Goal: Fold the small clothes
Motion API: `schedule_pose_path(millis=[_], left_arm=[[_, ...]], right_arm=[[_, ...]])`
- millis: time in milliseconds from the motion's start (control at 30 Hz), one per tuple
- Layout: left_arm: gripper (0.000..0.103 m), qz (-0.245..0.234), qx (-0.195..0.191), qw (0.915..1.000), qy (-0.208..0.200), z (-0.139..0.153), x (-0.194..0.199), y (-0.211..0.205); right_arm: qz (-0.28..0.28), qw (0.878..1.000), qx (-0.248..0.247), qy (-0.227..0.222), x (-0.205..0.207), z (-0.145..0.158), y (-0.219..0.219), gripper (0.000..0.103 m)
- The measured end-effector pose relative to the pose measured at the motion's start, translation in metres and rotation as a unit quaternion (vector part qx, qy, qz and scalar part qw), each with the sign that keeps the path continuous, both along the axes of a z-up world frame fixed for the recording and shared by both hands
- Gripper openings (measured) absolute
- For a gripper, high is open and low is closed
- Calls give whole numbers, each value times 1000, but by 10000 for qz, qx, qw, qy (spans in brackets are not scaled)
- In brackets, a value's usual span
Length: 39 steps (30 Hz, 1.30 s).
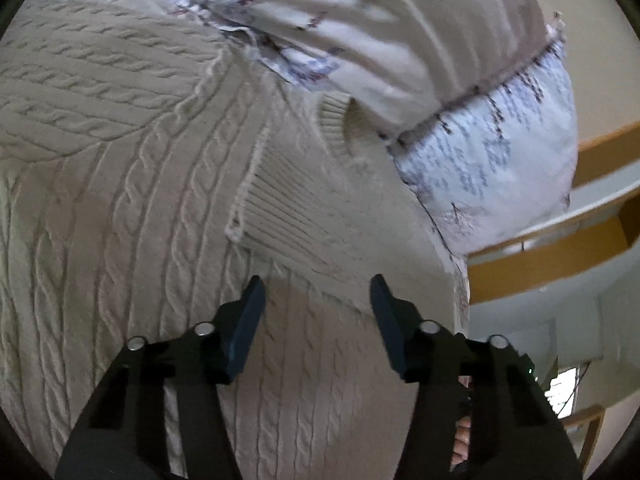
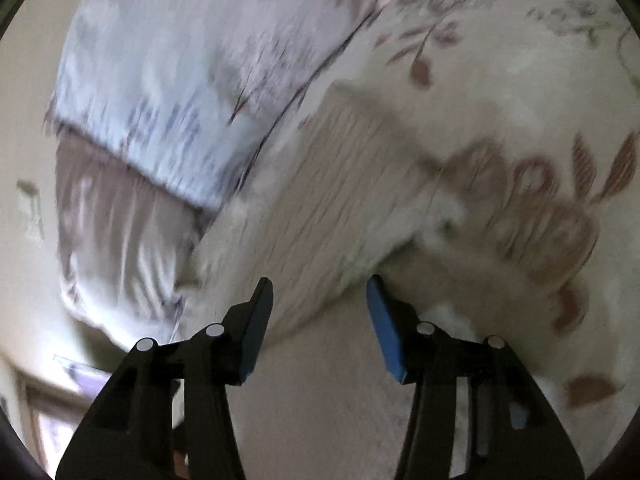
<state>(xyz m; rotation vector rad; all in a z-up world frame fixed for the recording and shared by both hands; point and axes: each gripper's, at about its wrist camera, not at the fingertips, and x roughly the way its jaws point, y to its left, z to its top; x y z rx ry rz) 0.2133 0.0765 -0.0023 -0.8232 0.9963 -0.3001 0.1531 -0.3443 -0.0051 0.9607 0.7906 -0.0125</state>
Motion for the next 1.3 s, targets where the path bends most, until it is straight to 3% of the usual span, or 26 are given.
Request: schedule_pose_path(millis=[67,100,133,267,367,433,500,600,767,967,1100,1233,1300], left_arm=[[45,88,48,9999,31,-1,4,1],[45,106,85,9999,26,-1,6,1],[45,114,112,9999,24,0,6,2],[45,93,312,9995,-39,3,7,-3],[45,56,492,9988,-67,4,8,-5],[45,3,482,9988,-56,5,7,-4],[46,-66,390,9992,-1,8,1,5],[54,-52,345,9993,-165,19,-15,28],[59,776,573,9941,-491,41,-58,109],[58,2197,800,9719,-255,38,-87,201],[48,2640,701,9620,-48,29,-84,231],[42,2916,409,9554,203,16,-79,255],[34,3023,303,9525,215,12,-77,261]], right_arm=[[-264,9995,-164,-44,5,-2,-8,38],[-339,9991,-237,-28,5,-2,-13,18],[-415,9986,-318,-45,6,-4,-16,11],[-998,9934,-505,-246,-14,-8,-29,10],[-1043,9923,-644,-158,-19,-10,-26,10],[-979,9917,-832,-69,-18,-5,-20,16],[-881,9923,-864,-81,-22,2,-13,46],[-793,9907,-1072,-283,-36,15,-4,72],[-163,9867,-1463,-685,-47,25,21,75],[766,9822,-1385,-1007,-36,15,56,75],[1137,9801,-1338,-928,-33,4,71,75],[1165,9807,-1244,-962,-37,3,68,76],[1179,9808,-1217,-964,-37,2,68,77]])
